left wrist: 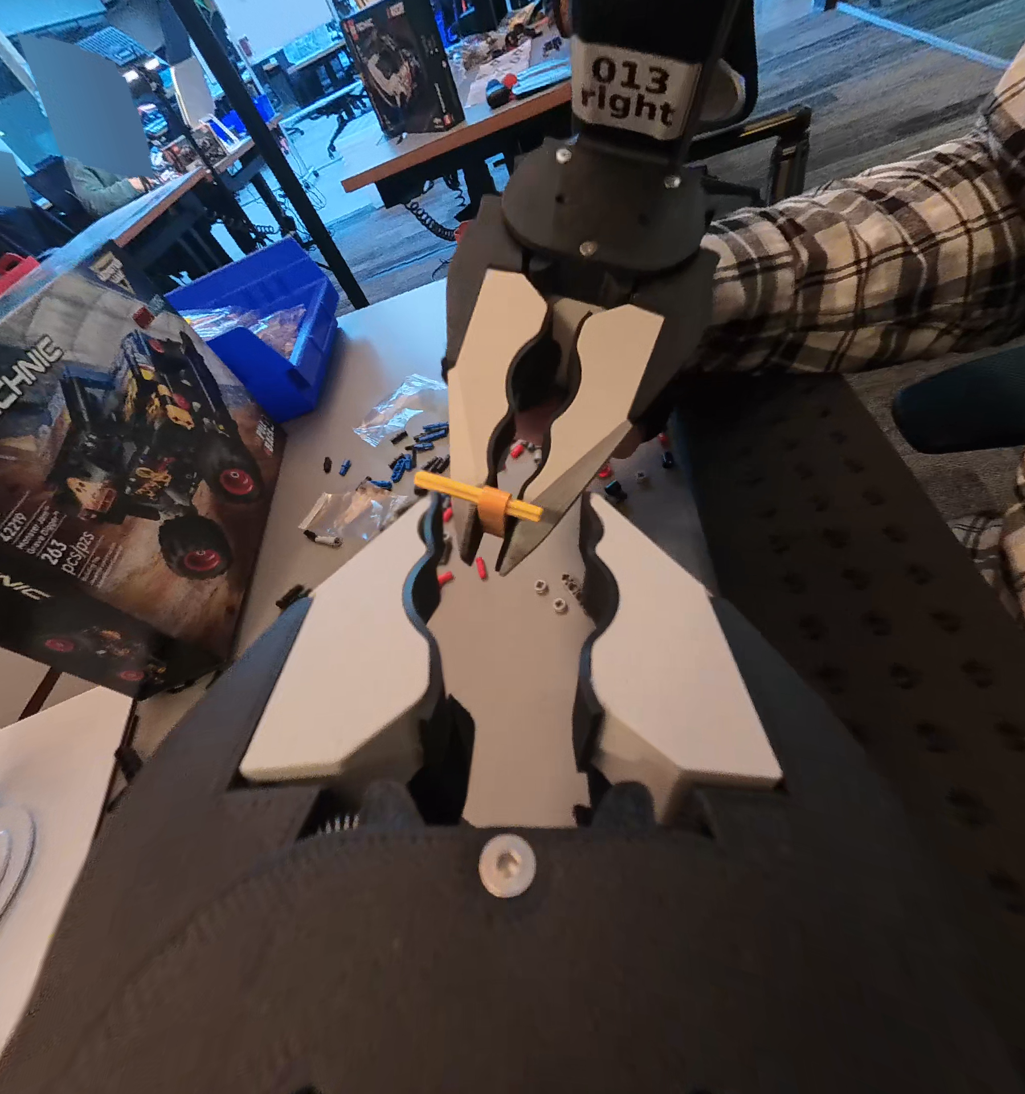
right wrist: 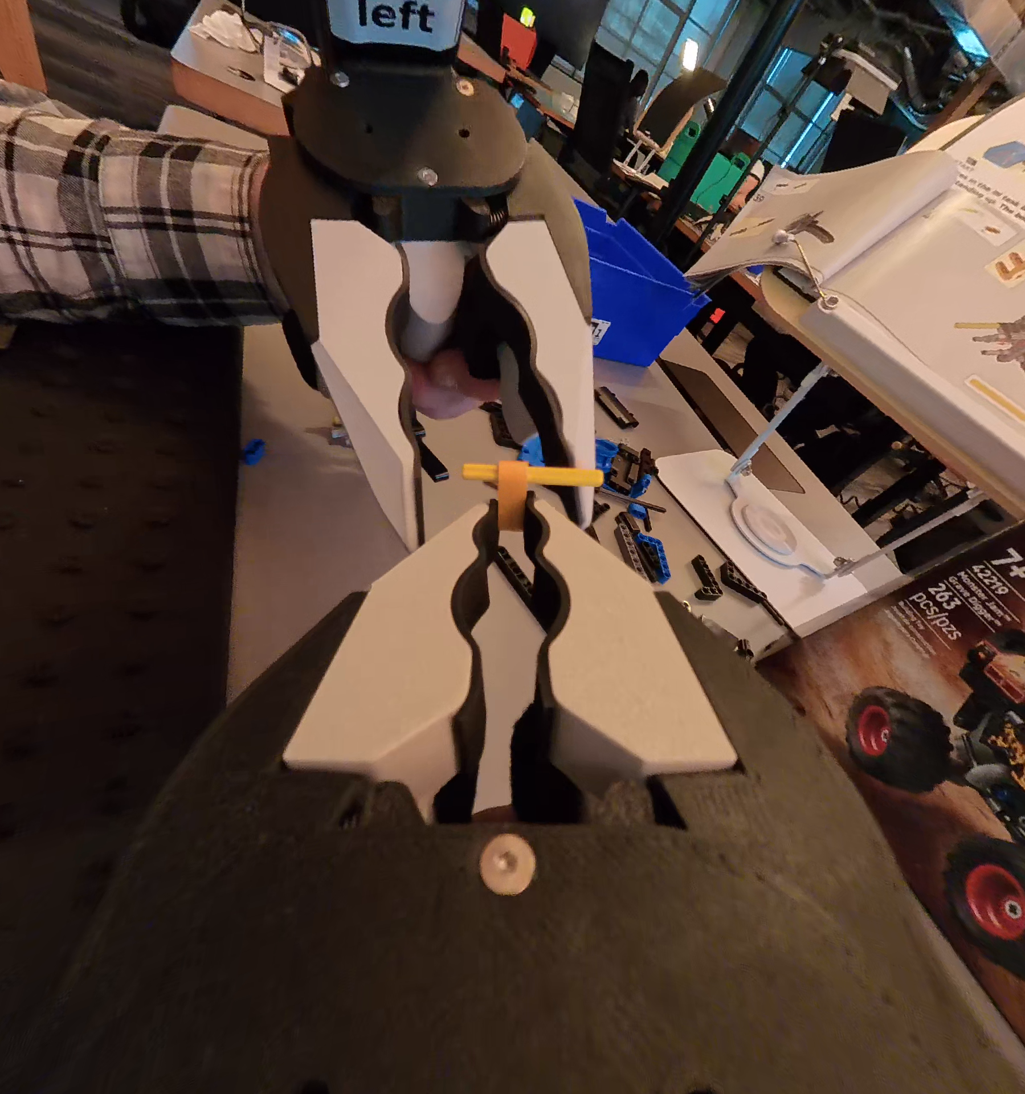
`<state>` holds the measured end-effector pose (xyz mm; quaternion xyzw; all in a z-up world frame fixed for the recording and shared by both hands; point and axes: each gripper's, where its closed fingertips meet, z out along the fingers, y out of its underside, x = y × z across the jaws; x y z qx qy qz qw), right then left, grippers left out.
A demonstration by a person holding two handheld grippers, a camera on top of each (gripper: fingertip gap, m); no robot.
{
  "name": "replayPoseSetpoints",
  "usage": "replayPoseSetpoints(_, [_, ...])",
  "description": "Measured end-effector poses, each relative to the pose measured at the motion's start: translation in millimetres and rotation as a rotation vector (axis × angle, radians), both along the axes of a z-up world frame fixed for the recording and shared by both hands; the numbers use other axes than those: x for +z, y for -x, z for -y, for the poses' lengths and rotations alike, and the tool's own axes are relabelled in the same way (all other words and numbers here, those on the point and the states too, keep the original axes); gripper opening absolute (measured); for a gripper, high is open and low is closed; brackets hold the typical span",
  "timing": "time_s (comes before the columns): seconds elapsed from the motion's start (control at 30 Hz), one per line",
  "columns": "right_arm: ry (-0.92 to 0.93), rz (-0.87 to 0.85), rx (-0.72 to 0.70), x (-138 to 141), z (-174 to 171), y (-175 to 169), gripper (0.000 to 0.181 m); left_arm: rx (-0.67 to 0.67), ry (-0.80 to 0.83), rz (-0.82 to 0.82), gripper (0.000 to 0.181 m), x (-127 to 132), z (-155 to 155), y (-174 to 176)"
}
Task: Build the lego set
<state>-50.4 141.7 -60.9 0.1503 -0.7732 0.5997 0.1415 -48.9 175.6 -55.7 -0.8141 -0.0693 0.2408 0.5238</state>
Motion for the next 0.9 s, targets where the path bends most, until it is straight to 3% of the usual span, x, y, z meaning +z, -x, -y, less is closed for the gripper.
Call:
replayPoseSetpoints(0.57, [0.024,0.021,-0.035,-1,2,8,0.006,0.062,0.001,-0.022,0.045,10,16,4])
replayPoseSetpoints(0.73, [0.074,0.114,0.042,15,6,-4,0.006,0.079,0.026,-0.057,0.047,22,30,0])
replayPoseSetpoints(0.9, [0.069,0.273,0.206,34,10,-25,0.006,0.058,0.037,-0.098,0.048,33,37,-5])
